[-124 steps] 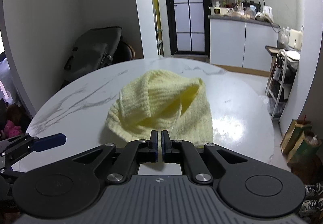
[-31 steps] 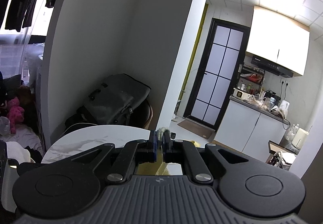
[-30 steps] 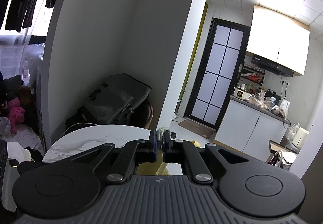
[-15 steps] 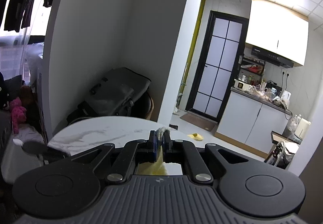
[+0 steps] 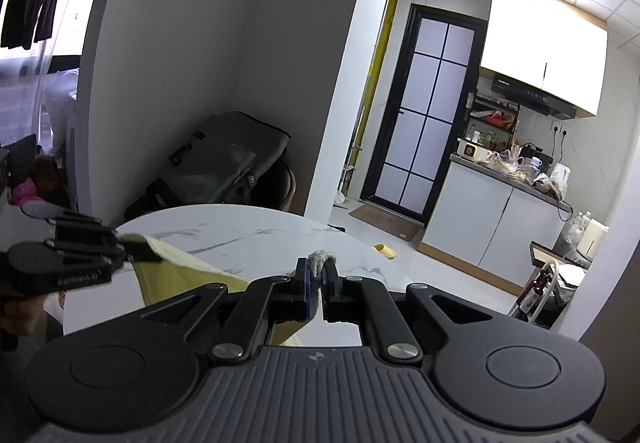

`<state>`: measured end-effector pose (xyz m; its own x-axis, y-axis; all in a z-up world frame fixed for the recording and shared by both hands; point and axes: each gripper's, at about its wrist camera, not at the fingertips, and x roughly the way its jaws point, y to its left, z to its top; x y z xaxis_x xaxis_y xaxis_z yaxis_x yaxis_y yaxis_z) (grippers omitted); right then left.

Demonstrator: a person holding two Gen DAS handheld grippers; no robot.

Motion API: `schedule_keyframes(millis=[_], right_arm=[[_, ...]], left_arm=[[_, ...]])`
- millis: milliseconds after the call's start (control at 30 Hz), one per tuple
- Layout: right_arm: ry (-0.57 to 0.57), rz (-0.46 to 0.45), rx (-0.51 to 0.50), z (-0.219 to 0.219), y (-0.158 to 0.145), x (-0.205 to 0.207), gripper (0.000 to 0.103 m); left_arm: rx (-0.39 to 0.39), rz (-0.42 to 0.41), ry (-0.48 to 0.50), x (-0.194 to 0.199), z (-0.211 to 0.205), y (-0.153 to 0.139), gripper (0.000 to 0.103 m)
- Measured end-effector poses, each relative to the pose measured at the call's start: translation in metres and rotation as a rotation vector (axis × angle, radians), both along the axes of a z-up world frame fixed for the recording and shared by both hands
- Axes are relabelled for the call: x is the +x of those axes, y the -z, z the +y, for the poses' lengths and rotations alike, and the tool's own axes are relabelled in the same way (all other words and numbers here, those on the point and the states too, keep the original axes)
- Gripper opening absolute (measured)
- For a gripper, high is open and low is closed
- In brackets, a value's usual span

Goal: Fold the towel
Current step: 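Lift the towel with both grippers, spreading them apart to unfold it, then hold the towel raised and stretched between both grippers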

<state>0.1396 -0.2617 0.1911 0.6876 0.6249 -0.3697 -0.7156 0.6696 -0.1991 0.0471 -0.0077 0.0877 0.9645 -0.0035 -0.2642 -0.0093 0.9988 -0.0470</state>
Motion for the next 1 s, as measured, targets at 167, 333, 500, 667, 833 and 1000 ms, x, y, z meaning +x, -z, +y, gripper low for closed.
schedule_keyframes(millis=[167,333,500,667,833,1000], right_arm=[[0.031,-0.002,-0.013,-0.008,0.003,0.004,0.006],[0.053,-0.011,-0.022,-0.013,0.003,0.005,0.006],[0.056,-0.026,-0.030,-0.012,0.001,0.005,0.006],[0.054,-0.061,-0.013,-0.008,-0.009,0.002,0.006],[0.045,-0.093,0.008,-0.007,-0.024,-0.001,0.006],[0.017,-0.153,0.020,-0.003,-0.043,-0.009,0.006]], left_arm=[[0.024,-0.013,-0.061,-0.003,0.017,-0.009,0.002],[0.054,-0.018,-0.133,-0.012,0.036,-0.018,0.002],[0.060,-0.027,-0.165,-0.020,0.046,-0.028,0.002],[0.082,-0.051,-0.171,-0.026,0.044,-0.040,0.002],[0.094,-0.088,-0.179,-0.029,0.044,-0.059,0.002],[0.105,-0.127,-0.188,-0.033,0.044,-0.090,0.002]])
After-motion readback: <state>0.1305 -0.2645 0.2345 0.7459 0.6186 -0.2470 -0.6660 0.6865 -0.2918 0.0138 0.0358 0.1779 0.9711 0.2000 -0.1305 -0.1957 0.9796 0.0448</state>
